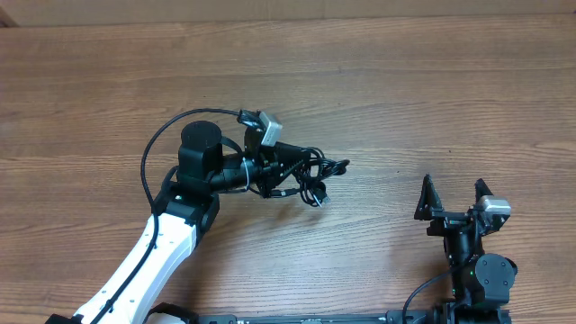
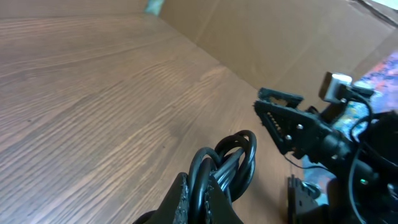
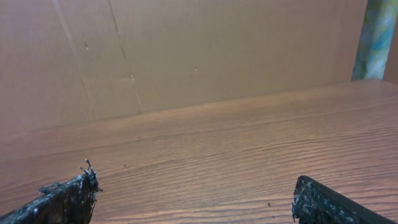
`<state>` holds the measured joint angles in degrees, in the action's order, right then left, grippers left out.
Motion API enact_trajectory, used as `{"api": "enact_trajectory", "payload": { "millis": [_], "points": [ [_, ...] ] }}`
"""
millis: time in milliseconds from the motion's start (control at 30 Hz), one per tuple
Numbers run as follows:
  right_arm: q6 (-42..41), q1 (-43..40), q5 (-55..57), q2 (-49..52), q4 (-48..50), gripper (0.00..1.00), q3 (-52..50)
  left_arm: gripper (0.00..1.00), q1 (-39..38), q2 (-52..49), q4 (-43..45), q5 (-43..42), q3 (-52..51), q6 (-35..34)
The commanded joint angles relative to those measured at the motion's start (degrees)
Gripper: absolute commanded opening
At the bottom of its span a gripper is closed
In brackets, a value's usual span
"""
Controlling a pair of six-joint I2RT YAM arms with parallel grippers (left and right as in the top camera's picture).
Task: Untangle cables
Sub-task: 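Lift the cable bundle with the left gripper toward the center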
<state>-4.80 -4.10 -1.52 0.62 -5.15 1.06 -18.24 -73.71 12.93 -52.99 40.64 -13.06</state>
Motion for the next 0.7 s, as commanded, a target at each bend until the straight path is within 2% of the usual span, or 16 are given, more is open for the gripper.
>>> {"api": "enact_trajectory", "payload": {
  "millis": [0, 67, 200, 433, 667],
  "points": [
    [-4.2, 0.2, -0.9, -0.5, 0.5, 1.00, -0.6, 0.04, 0.4, 1.3, 0.7, -4.1, 0.7, 1.5],
    [-6.8, 0.2, -4.9, -0.5, 0.9, 1.00, -0.6, 0.04, 0.4, 1.3, 0.7, -4.0, 0.7, 1.5],
    [-7.0, 0.2, -15.1, -0.5, 0.9, 1.00, 0.6, 0.04, 0.4, 1.3, 0.7, -4.0, 0.7, 1.5],
    [-7.0, 0.2, -15.8, -0.4, -6.7, 1.00, 8.4, 0.04, 0.7, 1.3, 1.0, -4.1, 0.7, 1.2],
    [-3.8, 0.2, -19.5, 2.6, -18.1, 1.00, 17.7, 0.04, 0.7, 1.3, 6.8, -8.6, 0.7, -0.1]
  ]
}}
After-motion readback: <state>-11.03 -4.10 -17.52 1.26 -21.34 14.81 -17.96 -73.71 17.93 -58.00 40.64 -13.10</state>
